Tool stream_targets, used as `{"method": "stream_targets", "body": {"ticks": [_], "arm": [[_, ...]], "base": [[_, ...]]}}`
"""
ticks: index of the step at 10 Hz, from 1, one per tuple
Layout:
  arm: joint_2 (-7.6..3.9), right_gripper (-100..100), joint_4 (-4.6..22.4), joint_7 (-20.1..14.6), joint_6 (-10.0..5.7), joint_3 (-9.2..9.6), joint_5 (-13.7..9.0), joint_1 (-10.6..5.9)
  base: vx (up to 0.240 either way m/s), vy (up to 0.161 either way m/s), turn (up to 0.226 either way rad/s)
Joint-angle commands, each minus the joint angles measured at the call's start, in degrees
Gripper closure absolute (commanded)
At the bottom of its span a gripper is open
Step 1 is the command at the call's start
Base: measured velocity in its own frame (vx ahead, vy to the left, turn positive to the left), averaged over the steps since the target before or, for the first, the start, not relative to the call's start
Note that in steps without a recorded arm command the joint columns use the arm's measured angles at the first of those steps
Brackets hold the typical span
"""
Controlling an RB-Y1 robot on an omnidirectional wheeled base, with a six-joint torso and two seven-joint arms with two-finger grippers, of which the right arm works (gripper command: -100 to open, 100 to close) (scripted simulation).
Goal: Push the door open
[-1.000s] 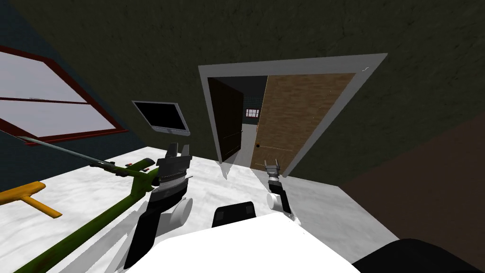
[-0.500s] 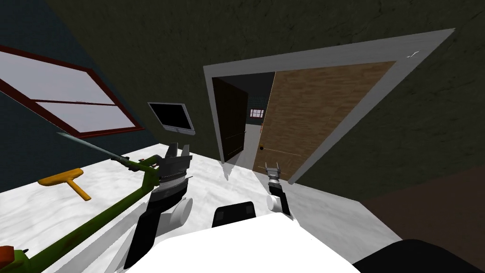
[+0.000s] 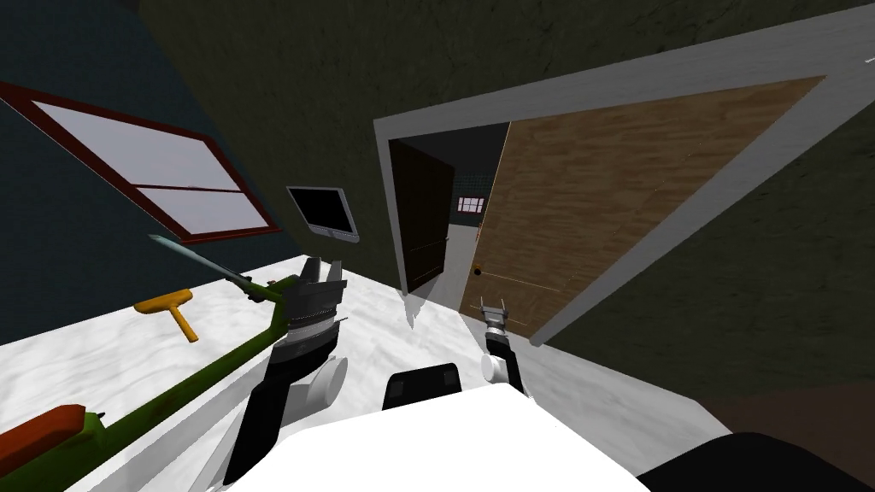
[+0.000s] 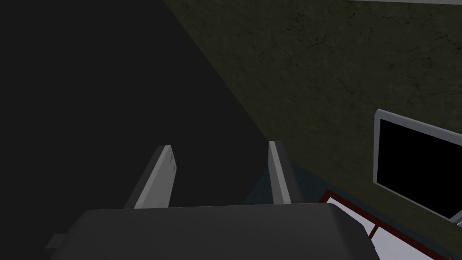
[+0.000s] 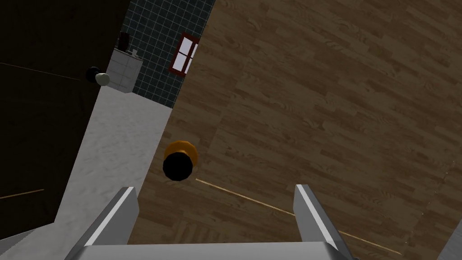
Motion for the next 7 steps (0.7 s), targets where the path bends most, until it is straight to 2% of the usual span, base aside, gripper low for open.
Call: {"method": "stream_targets", "body": {"ticks": [1, 7], "arm": [[-0.04, -100, 2.3, -1.8, -0.95, -0.1, -1.3, -0.65], [0.07, -100, 9.2, -7.5, -4.02, -0.29, -5.8, -2.05]], "base": [[0.081, -0.055, 0.158], [0.076, -0.066, 0.136]]}}
